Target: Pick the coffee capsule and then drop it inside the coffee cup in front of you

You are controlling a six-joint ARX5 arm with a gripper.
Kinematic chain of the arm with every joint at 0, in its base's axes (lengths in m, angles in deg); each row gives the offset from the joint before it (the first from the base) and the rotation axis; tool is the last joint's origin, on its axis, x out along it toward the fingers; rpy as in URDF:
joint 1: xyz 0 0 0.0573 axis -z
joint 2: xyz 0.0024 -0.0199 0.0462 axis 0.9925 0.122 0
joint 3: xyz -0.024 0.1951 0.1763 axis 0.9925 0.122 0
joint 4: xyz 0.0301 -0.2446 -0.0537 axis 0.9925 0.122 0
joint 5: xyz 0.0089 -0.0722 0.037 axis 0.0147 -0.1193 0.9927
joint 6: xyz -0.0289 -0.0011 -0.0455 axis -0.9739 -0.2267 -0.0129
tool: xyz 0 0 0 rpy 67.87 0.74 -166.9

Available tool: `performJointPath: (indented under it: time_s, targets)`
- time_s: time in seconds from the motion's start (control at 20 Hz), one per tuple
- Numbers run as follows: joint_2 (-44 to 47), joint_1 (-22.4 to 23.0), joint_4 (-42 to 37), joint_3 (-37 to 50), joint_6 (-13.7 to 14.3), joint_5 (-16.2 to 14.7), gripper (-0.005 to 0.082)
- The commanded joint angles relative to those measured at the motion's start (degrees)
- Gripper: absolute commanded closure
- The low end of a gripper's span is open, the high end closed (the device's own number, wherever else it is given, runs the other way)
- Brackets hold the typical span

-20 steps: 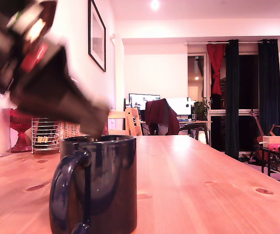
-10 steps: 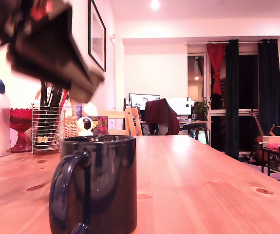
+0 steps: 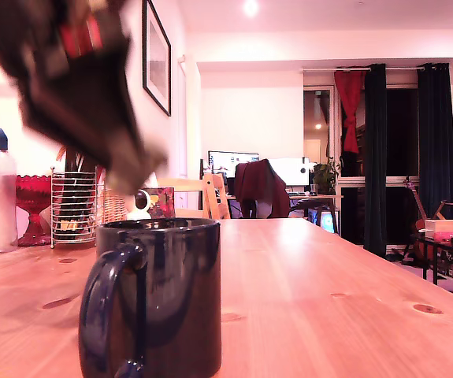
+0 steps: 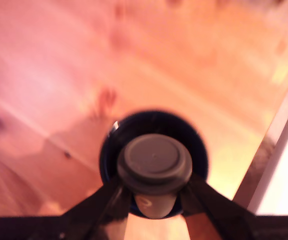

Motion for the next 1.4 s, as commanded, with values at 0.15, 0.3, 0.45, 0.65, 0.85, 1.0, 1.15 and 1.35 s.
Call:
performJointPath:
  time_s: [0.15,0.3,0.45,0.65,0.85,1.0,1.15,1.35]
  targets:
    - [4.59,1.9,1.84,-4.61,1.38,0.96,0.0619]
    - [7.17,3.3,2.86,-6.12,1.36,1.31,0.0619]
    - [8.55,4.02,3.06,-6.12,1.33,1.88,0.0619]
    - [8.59,4.11,3.26,-6.12,0.9,1.95,0.0619]
    - [8.59,4.11,3.74,-6.12,0.94,1.95,0.0619]
    - [8.59,4.11,3.74,-6.12,0.94,1.95,0.062]
    - [8.59,4.11,3.69,-6.12,0.94,1.95,0.062]
    - [8.59,4.11,3.8,-6.12,0.92,1.97,0.0619]
